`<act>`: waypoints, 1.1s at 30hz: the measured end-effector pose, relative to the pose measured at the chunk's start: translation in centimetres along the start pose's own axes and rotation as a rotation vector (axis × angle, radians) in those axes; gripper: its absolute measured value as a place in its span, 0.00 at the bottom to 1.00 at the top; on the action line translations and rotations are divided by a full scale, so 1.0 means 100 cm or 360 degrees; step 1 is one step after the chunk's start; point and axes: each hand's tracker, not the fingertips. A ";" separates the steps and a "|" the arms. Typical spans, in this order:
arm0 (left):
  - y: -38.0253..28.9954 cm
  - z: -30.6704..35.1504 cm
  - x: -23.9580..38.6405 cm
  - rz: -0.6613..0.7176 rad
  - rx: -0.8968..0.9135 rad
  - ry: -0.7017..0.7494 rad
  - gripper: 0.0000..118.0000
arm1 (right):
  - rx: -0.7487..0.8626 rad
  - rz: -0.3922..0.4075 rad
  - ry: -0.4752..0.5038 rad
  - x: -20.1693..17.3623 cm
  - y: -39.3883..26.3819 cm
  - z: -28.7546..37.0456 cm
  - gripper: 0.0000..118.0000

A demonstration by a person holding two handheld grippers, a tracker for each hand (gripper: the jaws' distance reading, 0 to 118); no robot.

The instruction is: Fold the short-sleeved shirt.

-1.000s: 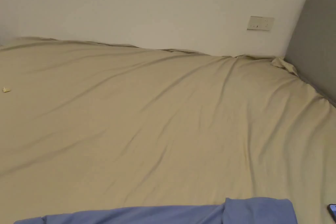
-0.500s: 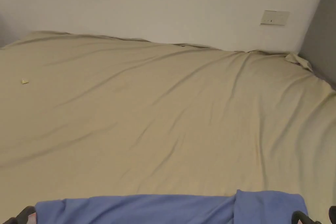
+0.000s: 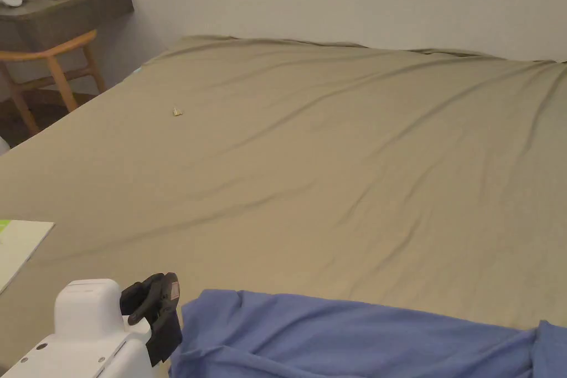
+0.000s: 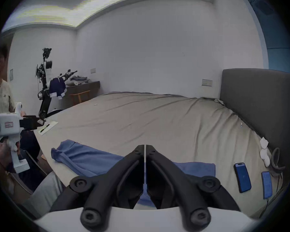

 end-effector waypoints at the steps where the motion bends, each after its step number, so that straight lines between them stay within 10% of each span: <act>1: -0.001 -0.014 -0.017 0.0082 -0.0098 -0.0019 0.53 | 0.0001 -0.0007 0.0007 0.001 0.004 0.001 0.04; 2: -0.006 -0.030 -0.032 0.0195 -0.0289 -0.0076 0.99 | 0.0001 -0.0015 0.0015 0.003 0.005 0.001 0.04; 14: -0.076 -0.100 -0.045 0.0941 -0.0730 -0.0262 0.99 | -0.0030 -0.0115 0.0028 0.017 0.006 0.000 0.04; 16: -0.077 -0.100 -0.044 0.1067 -0.0747 -0.0164 0.60 | -0.0038 -0.0120 0.0022 0.017 0.005 0.000 0.04; 17: -0.076 -0.099 -0.044 0.1095 -0.0676 -0.0151 0.05 | -0.0046 -0.0128 0.0029 0.017 0.005 0.000 0.04; 22: -0.077 -0.104 -0.045 0.1301 -0.0628 -0.0174 0.05 | -0.0061 -0.0152 0.0031 0.019 0.005 0.000 0.04; 33: 0.012 -0.060 0.117 0.0404 -0.0327 -0.0897 0.05 | 0.0027 -0.0190 -0.0091 0.050 0.013 0.024 0.04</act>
